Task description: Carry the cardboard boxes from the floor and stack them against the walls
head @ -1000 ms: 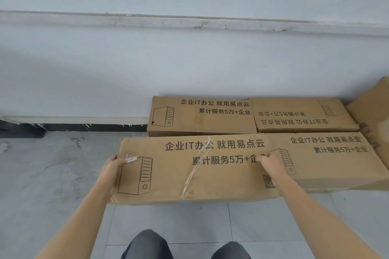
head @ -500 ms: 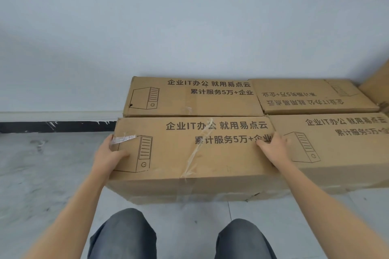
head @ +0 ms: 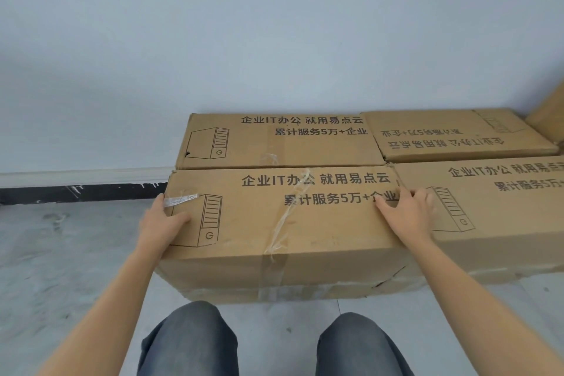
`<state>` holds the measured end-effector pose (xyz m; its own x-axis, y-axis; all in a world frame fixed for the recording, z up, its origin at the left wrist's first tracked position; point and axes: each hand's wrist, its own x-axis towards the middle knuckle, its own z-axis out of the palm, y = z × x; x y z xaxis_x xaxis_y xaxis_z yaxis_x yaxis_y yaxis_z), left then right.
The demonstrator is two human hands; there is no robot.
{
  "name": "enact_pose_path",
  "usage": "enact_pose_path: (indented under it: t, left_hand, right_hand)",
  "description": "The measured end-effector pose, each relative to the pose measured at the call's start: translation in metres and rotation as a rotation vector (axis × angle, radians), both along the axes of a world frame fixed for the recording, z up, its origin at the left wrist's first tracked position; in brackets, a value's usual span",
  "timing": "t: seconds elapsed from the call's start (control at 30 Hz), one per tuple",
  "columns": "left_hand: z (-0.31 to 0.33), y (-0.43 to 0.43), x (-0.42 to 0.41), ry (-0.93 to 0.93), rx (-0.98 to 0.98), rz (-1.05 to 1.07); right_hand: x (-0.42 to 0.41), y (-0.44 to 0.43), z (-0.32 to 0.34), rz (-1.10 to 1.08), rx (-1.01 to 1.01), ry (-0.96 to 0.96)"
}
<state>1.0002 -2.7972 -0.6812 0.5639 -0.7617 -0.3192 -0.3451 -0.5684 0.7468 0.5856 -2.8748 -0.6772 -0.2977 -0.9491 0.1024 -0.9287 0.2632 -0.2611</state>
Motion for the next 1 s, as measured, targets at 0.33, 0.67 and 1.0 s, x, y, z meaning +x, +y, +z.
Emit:
enact_pose_path:
  t: [0.33, 0.67, 1.0]
  left_hand:
    - [0.087, 0.015, -0.03, -0.271, 0.17, -0.068]
    - [0.265, 0.039, -0.095, -0.097, 0.175, -0.347]
    - [0.412, 0.063, -0.182, 0.104, -0.104, -0.662]
  right_hand:
    - [0.002, 0.054, 0.078, 0.029, -0.026, -0.161]
    - [-0.019, 0.142, 0.26, 0.166, 0.142, -0.375]
    - [-0.018, 0.244, 0.408, -0.036, -0.108, -0.489]
